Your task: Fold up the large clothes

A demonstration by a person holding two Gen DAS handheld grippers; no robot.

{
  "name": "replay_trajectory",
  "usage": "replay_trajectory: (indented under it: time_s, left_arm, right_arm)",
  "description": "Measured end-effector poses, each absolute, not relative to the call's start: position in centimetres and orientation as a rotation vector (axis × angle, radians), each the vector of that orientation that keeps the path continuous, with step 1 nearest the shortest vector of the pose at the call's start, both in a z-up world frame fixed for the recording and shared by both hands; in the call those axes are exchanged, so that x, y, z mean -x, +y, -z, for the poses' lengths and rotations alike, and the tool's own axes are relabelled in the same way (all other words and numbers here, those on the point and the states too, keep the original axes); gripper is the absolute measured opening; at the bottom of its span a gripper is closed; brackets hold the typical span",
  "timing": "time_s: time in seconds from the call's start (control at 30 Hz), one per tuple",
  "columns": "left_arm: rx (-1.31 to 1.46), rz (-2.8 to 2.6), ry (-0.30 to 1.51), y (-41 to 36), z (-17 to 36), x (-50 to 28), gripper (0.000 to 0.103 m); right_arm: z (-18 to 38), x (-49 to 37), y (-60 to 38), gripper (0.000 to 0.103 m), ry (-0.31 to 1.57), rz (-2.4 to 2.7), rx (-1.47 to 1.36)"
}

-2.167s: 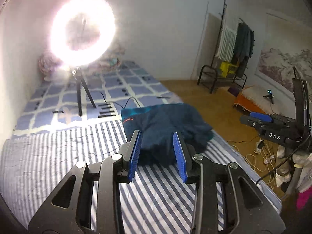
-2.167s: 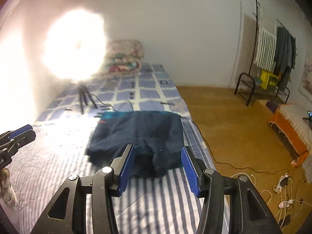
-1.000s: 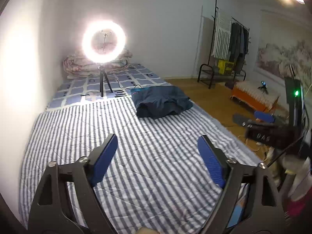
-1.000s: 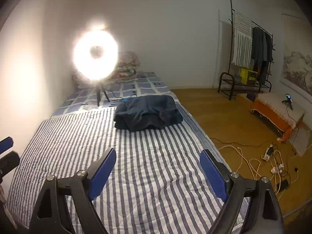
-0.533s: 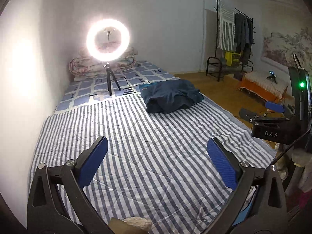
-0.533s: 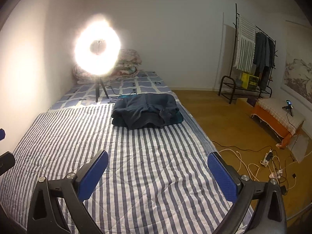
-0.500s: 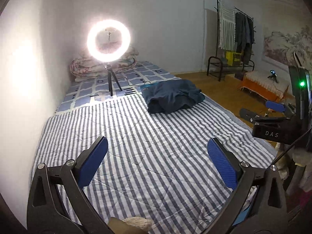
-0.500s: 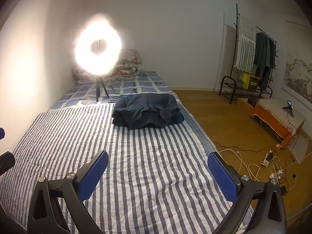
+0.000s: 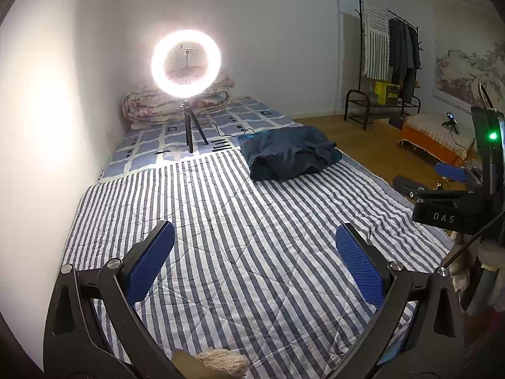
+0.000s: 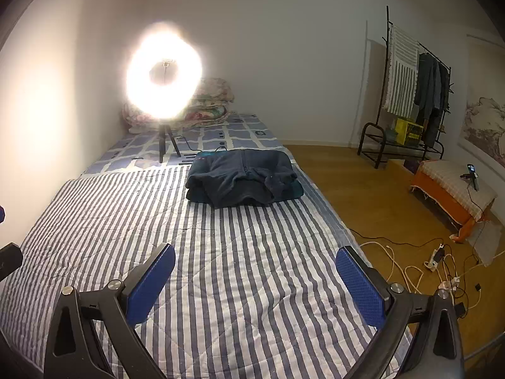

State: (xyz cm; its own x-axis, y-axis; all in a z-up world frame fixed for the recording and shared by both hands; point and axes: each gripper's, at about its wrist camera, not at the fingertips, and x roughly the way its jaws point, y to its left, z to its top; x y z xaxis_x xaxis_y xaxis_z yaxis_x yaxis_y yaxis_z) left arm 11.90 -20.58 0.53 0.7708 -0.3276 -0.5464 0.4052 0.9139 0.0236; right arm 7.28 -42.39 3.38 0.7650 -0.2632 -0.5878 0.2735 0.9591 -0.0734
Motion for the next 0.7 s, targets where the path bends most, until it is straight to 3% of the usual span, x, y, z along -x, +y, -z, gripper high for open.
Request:
replay_trajectory:
  time_s: [0.7]
  left_arm:
    - [-0.145, 0.386, 0.552, -20.94, -0.78, -11.37, 0.103]
  right_arm:
    - [-3.38, -7.25, -42.54, 0.103, 0.637, 0.269, -0.034]
